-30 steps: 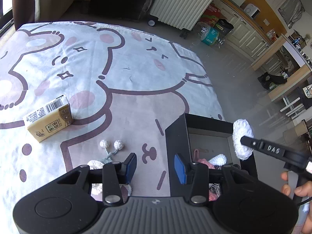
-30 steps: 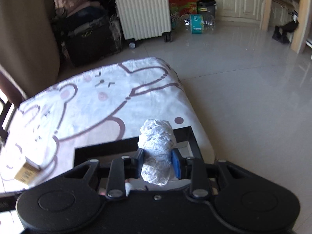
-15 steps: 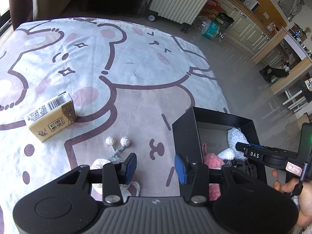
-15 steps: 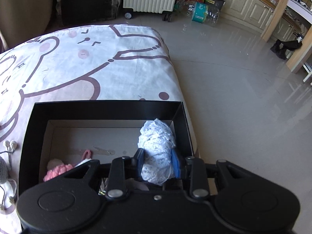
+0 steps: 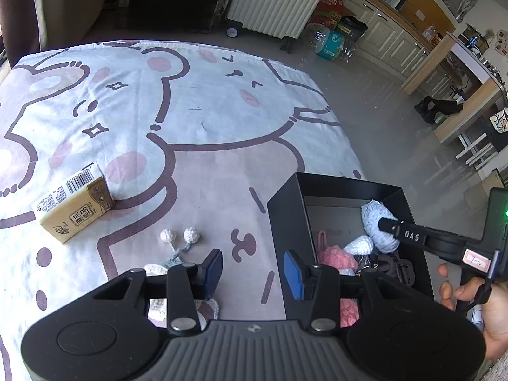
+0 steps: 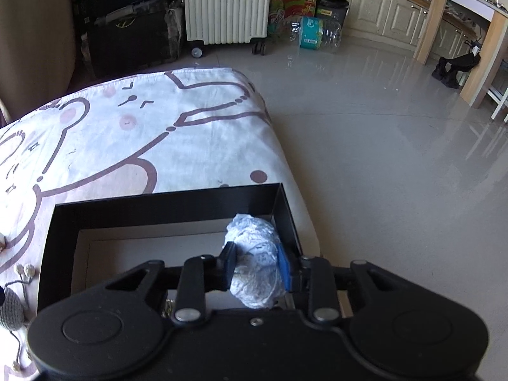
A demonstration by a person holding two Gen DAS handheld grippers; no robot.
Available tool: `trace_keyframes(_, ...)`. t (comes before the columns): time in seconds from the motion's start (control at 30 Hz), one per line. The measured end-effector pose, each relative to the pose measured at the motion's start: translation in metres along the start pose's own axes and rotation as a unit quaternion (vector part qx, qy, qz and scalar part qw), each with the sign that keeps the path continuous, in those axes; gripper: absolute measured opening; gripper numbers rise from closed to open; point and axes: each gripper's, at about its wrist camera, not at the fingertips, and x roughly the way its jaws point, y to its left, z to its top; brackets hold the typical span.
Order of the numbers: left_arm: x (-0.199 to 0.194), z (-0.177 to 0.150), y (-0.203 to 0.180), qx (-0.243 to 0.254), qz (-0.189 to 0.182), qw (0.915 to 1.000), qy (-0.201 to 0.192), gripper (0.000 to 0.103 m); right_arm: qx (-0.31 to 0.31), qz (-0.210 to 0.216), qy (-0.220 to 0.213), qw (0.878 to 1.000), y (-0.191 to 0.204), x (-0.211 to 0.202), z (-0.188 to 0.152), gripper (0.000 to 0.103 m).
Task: Organize objects
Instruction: 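Lower the doll and lace ball into the black box and open both tools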
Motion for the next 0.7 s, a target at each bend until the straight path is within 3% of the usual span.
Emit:
trace_keyframes(0.2,0.001,0.0,-0.003,0.009,0.003,0.9999,0.004,0.045,-0.004,0.003,0.013,1.0,0.0,0.006,-0.007,0.03)
trace_keyframes(0.43,0.0,-0.001,-0.01,0.029,0.02,0.9994,0.002,0.074,0.047,0.029,0.024,0.998,-0.009,-0.002,-0.005,0.04)
trace_keyframes(0.7,-0.008,0.002,-0.013,0.032,0.034,0.9989,-0.006,0.081,0.058,0.038,0.015,0.997,-0.008,-0.032,-0.003,0.051)
